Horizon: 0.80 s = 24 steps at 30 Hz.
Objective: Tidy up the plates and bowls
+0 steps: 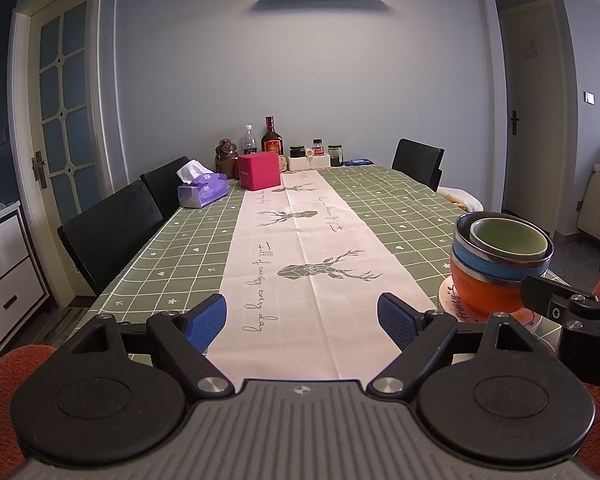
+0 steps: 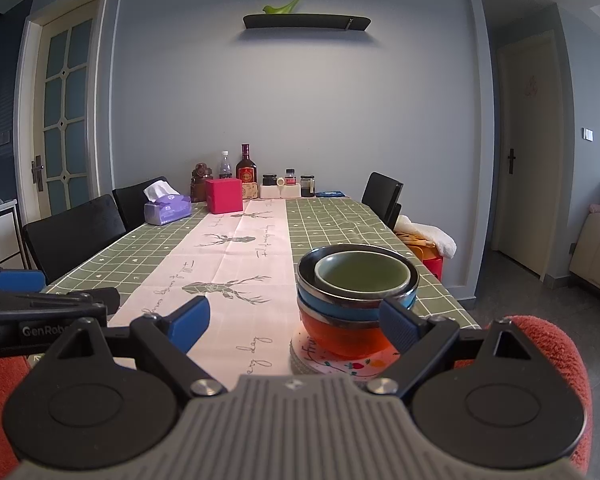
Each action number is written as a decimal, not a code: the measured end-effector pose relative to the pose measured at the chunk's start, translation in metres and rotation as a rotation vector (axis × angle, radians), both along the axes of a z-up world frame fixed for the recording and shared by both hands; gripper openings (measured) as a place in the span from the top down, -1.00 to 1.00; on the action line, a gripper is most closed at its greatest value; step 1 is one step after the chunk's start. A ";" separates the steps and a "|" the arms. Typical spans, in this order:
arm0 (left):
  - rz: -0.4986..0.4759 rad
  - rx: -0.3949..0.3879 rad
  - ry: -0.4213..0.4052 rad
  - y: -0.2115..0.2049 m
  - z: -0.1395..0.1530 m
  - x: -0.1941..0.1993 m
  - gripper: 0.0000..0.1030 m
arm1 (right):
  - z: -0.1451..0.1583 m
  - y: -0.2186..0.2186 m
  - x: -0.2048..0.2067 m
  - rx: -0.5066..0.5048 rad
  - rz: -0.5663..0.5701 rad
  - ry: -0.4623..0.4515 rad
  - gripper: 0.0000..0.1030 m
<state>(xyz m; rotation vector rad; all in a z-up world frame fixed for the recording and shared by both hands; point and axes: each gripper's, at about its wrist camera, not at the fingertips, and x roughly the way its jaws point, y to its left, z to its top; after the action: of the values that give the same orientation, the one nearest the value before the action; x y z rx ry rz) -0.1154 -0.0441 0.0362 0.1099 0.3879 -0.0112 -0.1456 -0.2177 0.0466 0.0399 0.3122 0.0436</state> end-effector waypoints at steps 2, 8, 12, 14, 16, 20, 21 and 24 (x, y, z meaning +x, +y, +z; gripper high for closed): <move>-0.002 0.000 0.001 0.000 0.000 0.000 -0.94 | 0.000 0.000 0.000 0.001 0.000 0.002 -0.74; 0.005 -0.003 0.004 0.001 0.000 0.000 -0.94 | -0.001 -0.001 0.002 0.002 0.002 0.010 -0.74; 0.007 -0.004 0.008 0.001 0.000 0.000 -0.94 | -0.001 -0.002 0.004 0.005 0.002 0.015 -0.74; 0.008 -0.004 0.008 0.000 0.000 0.001 -0.94 | -0.001 -0.002 0.004 0.007 0.002 0.018 -0.74; 0.009 -0.004 0.008 0.000 0.000 0.001 -0.94 | -0.001 -0.003 0.005 0.009 0.002 0.021 -0.74; 0.009 -0.006 0.010 0.001 0.000 0.001 -0.94 | -0.001 -0.003 0.005 0.009 0.002 0.022 -0.74; 0.009 -0.005 0.011 0.000 0.000 0.001 -0.94 | -0.001 -0.003 0.005 0.009 0.002 0.022 -0.74; 0.009 -0.005 0.014 0.000 0.000 0.001 -0.94 | -0.001 -0.003 0.005 0.010 0.002 0.023 -0.74</move>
<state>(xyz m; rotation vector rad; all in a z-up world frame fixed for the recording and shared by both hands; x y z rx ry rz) -0.1144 -0.0440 0.0362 0.1030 0.4024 -0.0041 -0.1406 -0.2204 0.0454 0.0497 0.3352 0.0462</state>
